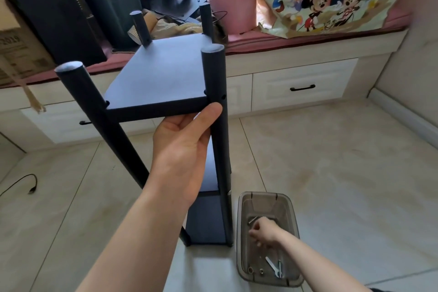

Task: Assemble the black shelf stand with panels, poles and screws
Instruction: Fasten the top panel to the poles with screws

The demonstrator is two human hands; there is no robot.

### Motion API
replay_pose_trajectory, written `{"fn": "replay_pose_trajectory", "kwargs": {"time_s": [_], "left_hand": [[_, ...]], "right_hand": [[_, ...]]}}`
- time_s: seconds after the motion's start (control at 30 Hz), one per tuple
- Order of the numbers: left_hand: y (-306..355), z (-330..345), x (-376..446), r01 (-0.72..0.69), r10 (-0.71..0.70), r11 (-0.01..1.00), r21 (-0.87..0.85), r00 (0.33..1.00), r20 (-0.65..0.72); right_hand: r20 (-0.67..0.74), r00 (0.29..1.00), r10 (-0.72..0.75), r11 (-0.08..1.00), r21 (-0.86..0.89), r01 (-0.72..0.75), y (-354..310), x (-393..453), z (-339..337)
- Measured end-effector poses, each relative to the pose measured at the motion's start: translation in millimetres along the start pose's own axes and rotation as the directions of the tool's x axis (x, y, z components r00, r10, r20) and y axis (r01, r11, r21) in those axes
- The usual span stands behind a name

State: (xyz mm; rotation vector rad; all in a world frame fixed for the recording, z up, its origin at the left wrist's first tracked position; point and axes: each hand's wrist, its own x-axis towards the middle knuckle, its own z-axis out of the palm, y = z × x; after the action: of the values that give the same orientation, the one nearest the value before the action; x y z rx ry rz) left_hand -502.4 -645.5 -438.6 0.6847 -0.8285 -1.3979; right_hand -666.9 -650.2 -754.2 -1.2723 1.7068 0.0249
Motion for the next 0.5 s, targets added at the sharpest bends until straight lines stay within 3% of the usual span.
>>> {"fn": "replay_pose_trajectory", "kwargs": {"time_s": [0.33,0.5], "left_hand": [[-4.7,-3.5,4.6,-0.018,0.017,1.0,0.025,0.999,0.03],[-6.5,-7.7,7.5,-0.022,0.02,0.999,0.031,0.998,0.053]], "right_hand": [[-0.085,0.996,0.006,1.0,-0.012,-0.007,15.5,48.6,12.0],[-0.098,0.992,0.077,0.997,-0.02,-0.079,14.3,62.3,19.8]]}}
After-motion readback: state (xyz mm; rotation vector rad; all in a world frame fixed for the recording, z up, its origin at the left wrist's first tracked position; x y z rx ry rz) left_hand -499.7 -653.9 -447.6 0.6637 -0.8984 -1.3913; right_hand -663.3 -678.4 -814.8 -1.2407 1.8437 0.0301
